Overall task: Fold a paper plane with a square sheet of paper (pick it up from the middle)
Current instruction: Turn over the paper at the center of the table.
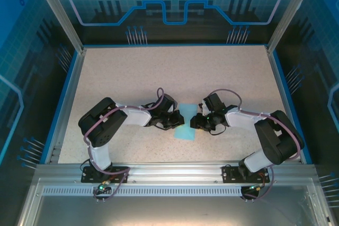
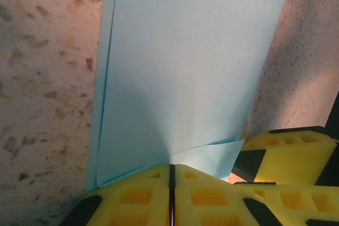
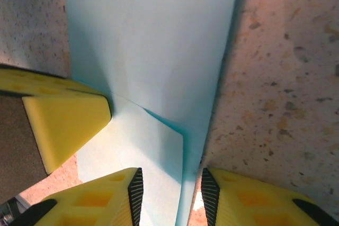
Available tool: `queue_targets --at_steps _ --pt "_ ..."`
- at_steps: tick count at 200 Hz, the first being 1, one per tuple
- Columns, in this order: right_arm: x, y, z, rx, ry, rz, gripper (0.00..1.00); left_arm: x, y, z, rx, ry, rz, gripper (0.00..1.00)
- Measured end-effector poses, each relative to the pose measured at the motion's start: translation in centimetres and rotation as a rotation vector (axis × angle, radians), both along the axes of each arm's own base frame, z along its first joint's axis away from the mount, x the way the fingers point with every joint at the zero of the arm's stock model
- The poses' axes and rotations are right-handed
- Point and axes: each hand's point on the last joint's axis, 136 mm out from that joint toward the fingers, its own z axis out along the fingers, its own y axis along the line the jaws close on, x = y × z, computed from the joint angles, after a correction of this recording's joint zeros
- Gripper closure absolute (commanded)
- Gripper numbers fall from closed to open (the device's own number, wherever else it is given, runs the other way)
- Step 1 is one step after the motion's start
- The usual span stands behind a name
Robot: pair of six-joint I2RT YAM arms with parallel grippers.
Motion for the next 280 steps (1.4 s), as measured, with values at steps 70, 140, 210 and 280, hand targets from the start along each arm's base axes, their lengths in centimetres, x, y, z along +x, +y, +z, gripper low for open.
queue_targets --at_steps 70,140,210,280 --pt "0.2 0.0 -0.1 0.017 0.019 -0.044 0.66 -0.1 0.0 0.0 0.002 0.002 -0.002 0.89" --pt "0.6 0.6 0.5 0.062 0.003 -0.047 0.66 -0.4 0.0 0.1 0.006 0.007 -0.006 0.88" --pt "0.4 1.1 1.2 0.092 -0.015 -0.002 0.67 -1.1 0.2 0.1 0.014 0.016 -0.012 0.88" --pt "-0.6 1.7 0.7 0.117 -0.015 0.107 0.76 -1.1 0.2 0.1 0.014 0.016 -0.012 0.88"
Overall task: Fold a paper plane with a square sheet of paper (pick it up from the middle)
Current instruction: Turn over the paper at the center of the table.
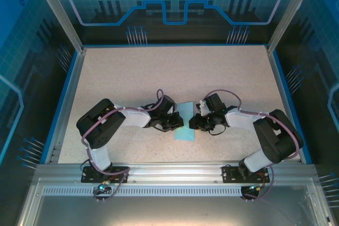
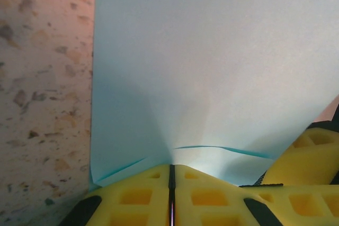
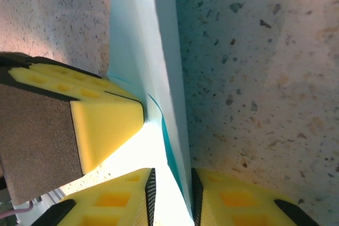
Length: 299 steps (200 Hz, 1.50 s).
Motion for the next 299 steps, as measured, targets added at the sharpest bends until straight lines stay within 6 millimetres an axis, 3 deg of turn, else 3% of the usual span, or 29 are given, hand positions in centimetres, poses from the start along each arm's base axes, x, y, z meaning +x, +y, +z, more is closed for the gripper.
queue_targets --at_steps 67,102,119,141,168,186,206,220,241,269,299 --pt "-0.4 -0.2 -0.3 -0.004 -0.019 0.052 0.96 -0.1 0.0 0.2 -0.001 -0.001 0.0 0.85" --pt "-1.0 -0.6 0.4 -0.02 -0.024 0.068 0.99 0.2 0.0 2.6 -0.031 -0.045 0.012 0.78" --pt "-0.7 -1.1 2.1 -0.054 -0.056 0.066 0.98 0.2 0.7 4.7 -0.045 -0.091 0.037 0.75" --pt "0.8 -2.4 5.8 -0.147 -0.156 0.042 0.96 0.6 2.0 8.3 -0.048 -0.185 0.08 0.72" --pt "2.5 -5.7 10.4 -0.397 -0.279 -0.023 0.95 1.0 4.2 12.1 -0.026 -0.295 0.156 0.7" --pt "2.7 -7.7 12.8 -0.58 -0.339 -0.045 0.96 0.9 6.0 13.3 0.01 -0.343 0.202 0.69" --pt "2.4 -9.2 13.9 -0.762 -0.373 -0.033 0.96 0.5 8.2 13.7 0.069 -0.375 0.255 0.67" --pt "2.2 -9.6 13.6 -0.886 -0.366 0.002 0.95 0.2 9.9 13.6 0.107 -0.391 0.294 0.66" --pt "2.5 -8.4 11.9 -1.018 -0.332 0.071 0.94 -0.6 12.5 13.5 0.156 -0.409 0.361 0.64" --pt "2.8 -4.7 8.0 -1.138 -0.276 0.187 0.93 -1.4 15.0 14.0 0.191 -0.444 0.422 0.63" --pt "2.6 -0.3 3.8 -1.156 -0.217 0.272 0.88 -1.9 16.4 14.9 0.202 -0.47 0.451 0.62"
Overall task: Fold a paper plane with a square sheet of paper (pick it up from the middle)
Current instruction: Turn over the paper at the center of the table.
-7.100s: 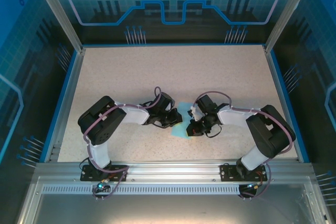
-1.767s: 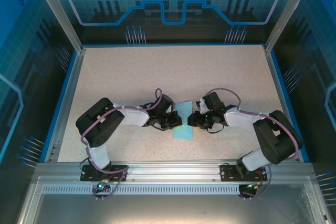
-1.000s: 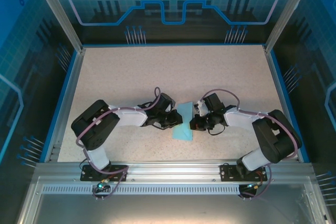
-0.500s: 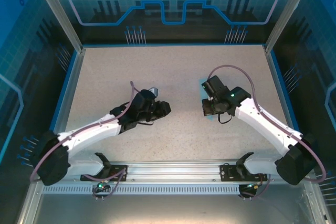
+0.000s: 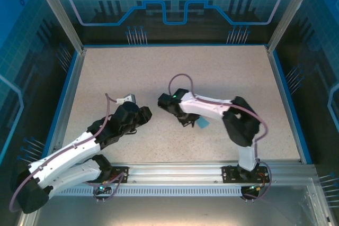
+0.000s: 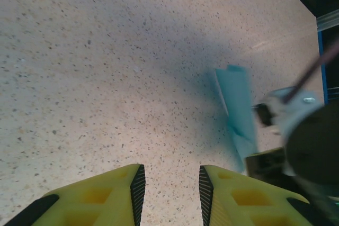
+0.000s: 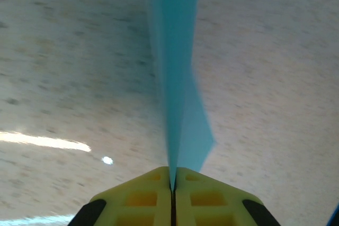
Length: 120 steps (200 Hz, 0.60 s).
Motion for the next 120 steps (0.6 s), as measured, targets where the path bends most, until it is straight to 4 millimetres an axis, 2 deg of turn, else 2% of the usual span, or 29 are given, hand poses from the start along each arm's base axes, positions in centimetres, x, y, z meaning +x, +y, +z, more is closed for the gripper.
queue_targets --at_steps 7,21,29,45,61,74,94,106,120 --pt "-0.2 0.9 -0.8 0.011 0.022 0.003 0.86 -0.1 0.3 0.1 0.003 -0.003 0.005 0.61" --pt "-0.8 2.9 -1.9 0.065 0.063 0.01 0.71 -0.4 0.8 0.3 0.009 -0.009 0.011 0.59" --pt "-1.2 3.9 -2.1 0.112 0.081 0.007 0.6 -0.5 0.9 0.5 0.011 -0.012 0.013 0.58" --pt "-1.5 5.7 -1.8 0.216 0.107 0.016 0.53 -0.7 1.2 0.6 0.02 -0.021 0.007 0.53" --pt "-1.8 6.7 -0.6 0.358 0.108 0.027 0.44 -0.8 1.3 0.4 0.031 -0.018 -0.001 0.5" --pt "-2.2 5.9 0.9 0.481 0.102 0.016 0.4 -0.9 1.0 0.1 0.041 -0.011 -0.024 0.46" --pt "-1.2 2.4 2.8 0.673 0.078 -0.072 0.42 -0.9 -0.1 -1.0 0.054 0.029 -0.083 0.45" --pt "0.4 -0.1 2.6 0.746 0.06 -0.146 0.44 -0.8 -1.4 -2.1 0.047 0.066 -0.126 0.44" --pt "1.9 -1.8 1.5 0.785 0.072 -0.198 0.47 -0.6 -3.2 -3.7 0.029 0.123 -0.182 0.44"
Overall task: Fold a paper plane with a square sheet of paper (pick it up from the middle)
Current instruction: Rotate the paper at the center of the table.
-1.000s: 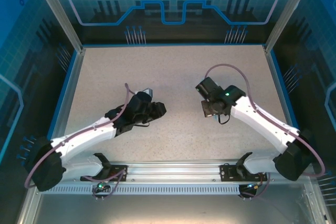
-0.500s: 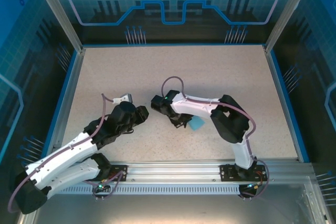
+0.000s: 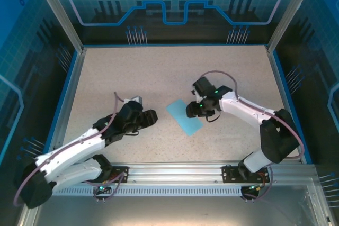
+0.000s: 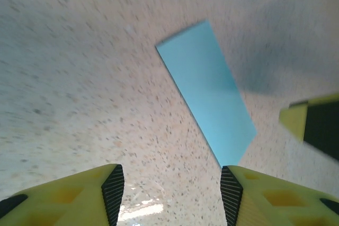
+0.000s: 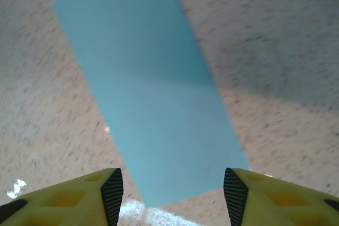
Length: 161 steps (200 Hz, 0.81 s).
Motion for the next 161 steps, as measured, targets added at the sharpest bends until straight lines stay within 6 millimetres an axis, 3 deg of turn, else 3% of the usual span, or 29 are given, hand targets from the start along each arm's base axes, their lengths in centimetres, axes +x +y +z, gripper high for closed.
queue_targets --at_steps 27,45,109,133,161 --pt "1.2 0.1 -2.2 0.072 0.059 0.025 0.51 -0.1 -3.0 -3.9 -0.015 0.144 -0.085 0.46" --pt "1.5 0.2 -3.5 0.1 0.09 0.046 0.54 0.1 -4.5 -5.4 -0.035 0.206 -0.109 0.44" --pt "1.6 0.2 -5.0 0.101 0.106 0.078 0.53 2.0 -8.1 -7.2 -0.12 0.28 -0.121 0.43" --pt "0.7 -0.2 -6.1 0.095 0.119 0.08 0.54 2.7 -8.9 -7.6 -0.129 0.286 -0.119 0.43" --pt "0.7 -0.2 -5.9 0.115 0.094 0.08 0.54 3.1 -9.3 -8.5 -0.13 0.306 -0.105 0.43"
